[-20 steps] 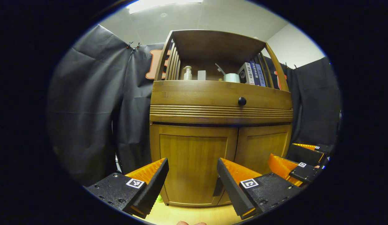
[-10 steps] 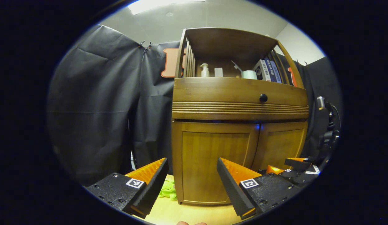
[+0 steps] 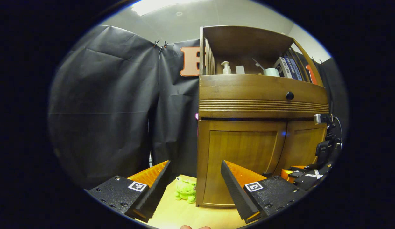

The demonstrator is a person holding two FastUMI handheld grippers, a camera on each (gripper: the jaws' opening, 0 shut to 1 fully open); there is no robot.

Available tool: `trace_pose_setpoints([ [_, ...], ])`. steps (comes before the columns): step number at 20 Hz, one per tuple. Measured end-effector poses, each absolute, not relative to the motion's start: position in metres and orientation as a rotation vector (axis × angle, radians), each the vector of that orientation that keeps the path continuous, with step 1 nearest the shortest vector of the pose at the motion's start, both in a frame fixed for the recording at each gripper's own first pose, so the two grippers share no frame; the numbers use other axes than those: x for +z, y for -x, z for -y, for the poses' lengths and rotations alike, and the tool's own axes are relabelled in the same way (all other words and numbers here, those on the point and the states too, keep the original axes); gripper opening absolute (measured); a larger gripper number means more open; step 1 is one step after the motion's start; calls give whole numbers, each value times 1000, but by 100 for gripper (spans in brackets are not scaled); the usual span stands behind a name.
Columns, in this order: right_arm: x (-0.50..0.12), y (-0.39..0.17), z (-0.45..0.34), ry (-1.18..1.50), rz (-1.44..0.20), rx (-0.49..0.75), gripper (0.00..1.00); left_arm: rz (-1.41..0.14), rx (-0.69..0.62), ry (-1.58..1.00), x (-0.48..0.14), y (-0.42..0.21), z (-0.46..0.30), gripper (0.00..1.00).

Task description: Open the right door of the double-door shoe cabinet with the right hand, and open the left door with the left hand.

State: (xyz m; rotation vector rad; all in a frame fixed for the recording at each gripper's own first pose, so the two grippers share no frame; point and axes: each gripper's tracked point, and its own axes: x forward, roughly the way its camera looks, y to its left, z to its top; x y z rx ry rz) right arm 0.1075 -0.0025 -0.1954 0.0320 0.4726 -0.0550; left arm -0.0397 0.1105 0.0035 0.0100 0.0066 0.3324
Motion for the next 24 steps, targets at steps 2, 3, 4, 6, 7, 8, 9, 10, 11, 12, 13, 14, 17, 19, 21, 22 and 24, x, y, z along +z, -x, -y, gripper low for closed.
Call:
trace_pose_setpoints([
  [2, -194, -101, 1, -24, -494, -67, 36, -8, 341, -7, 3, 43, -114, 92],
  [3, -196, -108, 0, -42, -470, -84, 34, -10, 343, -3, 2, 43, -114, 92],
  [4, -200, -110, 2, -47, -476, -91, 31, -13, 344, 1, 2, 42, -114, 92],
  [6, -195, -106, 4, -62, -469, -100, 28, -20, 339, 11, -1, 42, -114, 92],
  [7, -192, -105, 4, -70, -465, -107, 28, -23, 334, 15, -2, 43, -113, 92],
  [8, -191, -103, 5, -73, -463, -115, 28, -25, 329, 15, -2, 43, -112, 92],
  [9, -190, -103, 6, -75, -459, -124, 27, -24, 325, 13, -3, 45, -112, 92],
  [10, -191, -101, 6, -79, -454, -132, 28, -23, 322, 10, -2, 45, -111, 92],
  [11, -189, -101, 7, -85, -450, -139, 27, -22, 316, 5, -2, 47, -110, 92],
  [12, -187, -101, 6, -94, -447, -143, 27, -22, 310, 2, -2, 47, -108, 92],
  [13, -185, -101, 6, -101, -445, -147, 27, -21, 302, 0, -3, 50, -104, 92],
  [14, -185, -101, 7, -105, -443, -148, 27, -20, 292, 0, -2, 51, -101, 92],
  [17, -188, -103, 6, -110, -441, -152, 27, -24, 256, -1, -4, 50, -90, 92],
  [19, -187, -102, 7, -118, -444, -156, 27, -28, 226, 0, -5, 49, -79, 96],
  [21, -186, -102, 7, -121, -443, -160, 27, -29, 198, -1, -6, 49, -70, 93],
  [22, -187, -102, 7, -122, -442, -162, 27, -28, 186, -4, -6, 49, -66, 96],
  [24, -188, -102, 7, -126, -441, -169, 27, -29, 162, -6, -7, 48, -57, 92],
])
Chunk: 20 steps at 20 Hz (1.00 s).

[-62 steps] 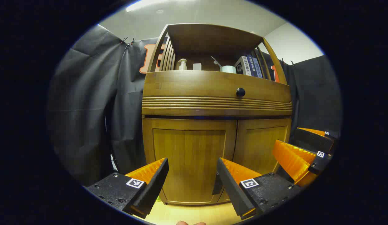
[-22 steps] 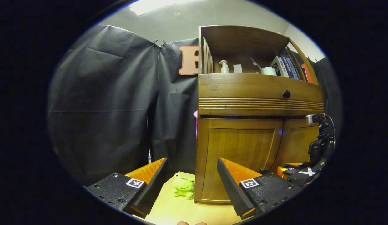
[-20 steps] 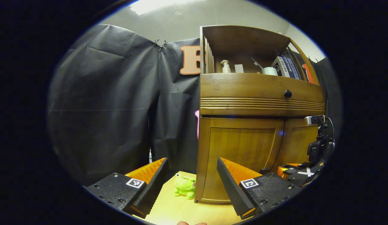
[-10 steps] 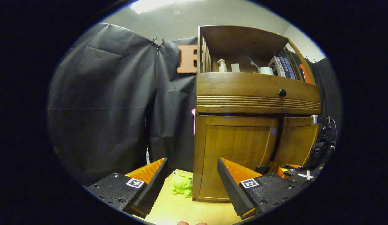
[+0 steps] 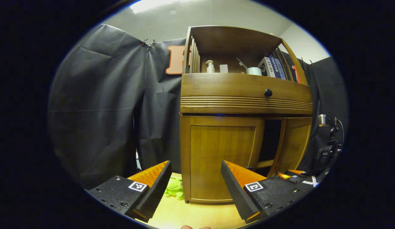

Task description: Open the right door of the double-door shoe cabinet with the right hand, and open the left door with the left hand.

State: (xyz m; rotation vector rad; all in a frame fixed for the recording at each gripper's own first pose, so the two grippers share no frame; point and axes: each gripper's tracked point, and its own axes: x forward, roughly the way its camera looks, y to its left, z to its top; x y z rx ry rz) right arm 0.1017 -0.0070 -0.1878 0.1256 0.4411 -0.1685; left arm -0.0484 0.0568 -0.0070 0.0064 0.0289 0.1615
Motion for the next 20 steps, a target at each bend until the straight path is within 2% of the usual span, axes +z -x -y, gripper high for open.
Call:
trace_pose_setpoints([
  [5, -187, -101, 7, -139, -446, -184, 27, -34, 102, 8, -11, 45, -36, 92],
  [6, -187, -101, 8, -142, -448, -188, 27, -38, 92, 9, -12, 45, -32, 96],
  [8, -185, -100, 8, -147, -449, -197, 27, -44, 69, 14, -15, 44, -23, 92],
  [9, -185, -101, 8, -148, -448, -203, 27, -47, 57, 18, -16, 43, -18, 96],
  [11, -184, -100, 10, -149, -449, -216, 27, -53, 32, 26, -19, 42, -8, 96],
  [13, -184, -98, 12, -149, -450, -234, 27, -59, 6, 34, -22, 41, 2, 93],
  [14, -184, -98, 13, -150, -449, -244, 27, -62, -5, 38, -23, 41, 6, 96],
  [16, -182, -96, 16, -151, -446, -268, 27, -68, -29, 43, -25, 40, 16, 96],
  [17, -182, -96, 18, -152, -445, -281, 27, -70, -39, 43, -26, 40, 20, 93],
  [20, -182, -92, 22, -154, -443, -315, 27, -80, -69, 44, -29, 39, 32, 96],
])
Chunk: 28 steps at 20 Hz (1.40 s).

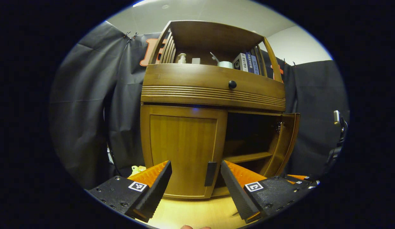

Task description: Open the right door of the double-door shoe cabinet with the right hand, and open the left door with the left hand.

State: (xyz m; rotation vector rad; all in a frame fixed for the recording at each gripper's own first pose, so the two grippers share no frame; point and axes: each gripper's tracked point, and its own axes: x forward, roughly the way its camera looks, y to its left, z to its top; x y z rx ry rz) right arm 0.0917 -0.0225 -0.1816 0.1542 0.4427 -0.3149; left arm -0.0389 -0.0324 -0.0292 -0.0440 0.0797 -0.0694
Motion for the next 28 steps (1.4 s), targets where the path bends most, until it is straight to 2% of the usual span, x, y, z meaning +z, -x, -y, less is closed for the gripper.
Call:
trace_pose_setpoints([
  [19, -176, -70, 64, -121, -431, -470, 27, -111, -118, 51, -41, 37, 61, 96],
  [21, -178, -66, 69, -130, -441, -490, 21, -116, -116, 55, -43, 37, 62, 92],
  [26, -181, -63, 69, -210, -440, -547, 22, -125, -111, 60, -46, 34, 62, 92],
  [28, -179, -63, 74, -195, -436, -555, 22, -130, -112, 61, -48, 33, 63, 96],
])
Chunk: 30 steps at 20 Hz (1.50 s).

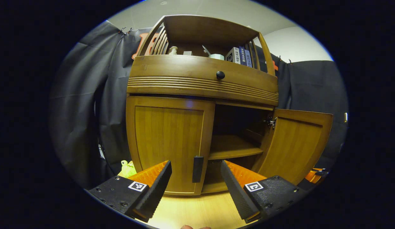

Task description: Open the right door of the double-door shoe cabinet with the right hand, and open the left door with the left hand.

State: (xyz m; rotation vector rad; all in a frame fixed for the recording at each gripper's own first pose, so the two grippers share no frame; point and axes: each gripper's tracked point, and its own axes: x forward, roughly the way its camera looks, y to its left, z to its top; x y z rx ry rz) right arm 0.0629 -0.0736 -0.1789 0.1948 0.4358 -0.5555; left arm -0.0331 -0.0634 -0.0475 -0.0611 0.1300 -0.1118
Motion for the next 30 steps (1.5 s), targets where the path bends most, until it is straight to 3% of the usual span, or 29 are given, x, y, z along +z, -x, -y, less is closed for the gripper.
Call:
trace_pose_setpoints([
  [1, -178, -61, 79, -179, -434, -562, 22, -133, -113, 62, -48, 32, 64, 92],
  [6, -171, -48, 108, -97, -417, -657, 22, -150, -113, 66, -55, 25, 68, 96],
  [15, -157, -59, 101, -139, -353, -633, 22, -194, -126, 42, -74, -11, 77, 96],
  [16, -155, -58, 101, -128, -346, -627, 22, -202, -128, 40, -78, -18, 78, 92],
  [17, -153, -58, 101, -118, -340, -622, 22, -215, -130, 36, -83, -24, 78, 96],
  [21, -146, -58, 99, -101, -316, -613, 22, -269, -126, 20, -108, -51, 76, 96],
  [30, -143, -59, 93, -105, -312, -614, 22, -338, -121, -16, -144, -97, 71, 87],
])
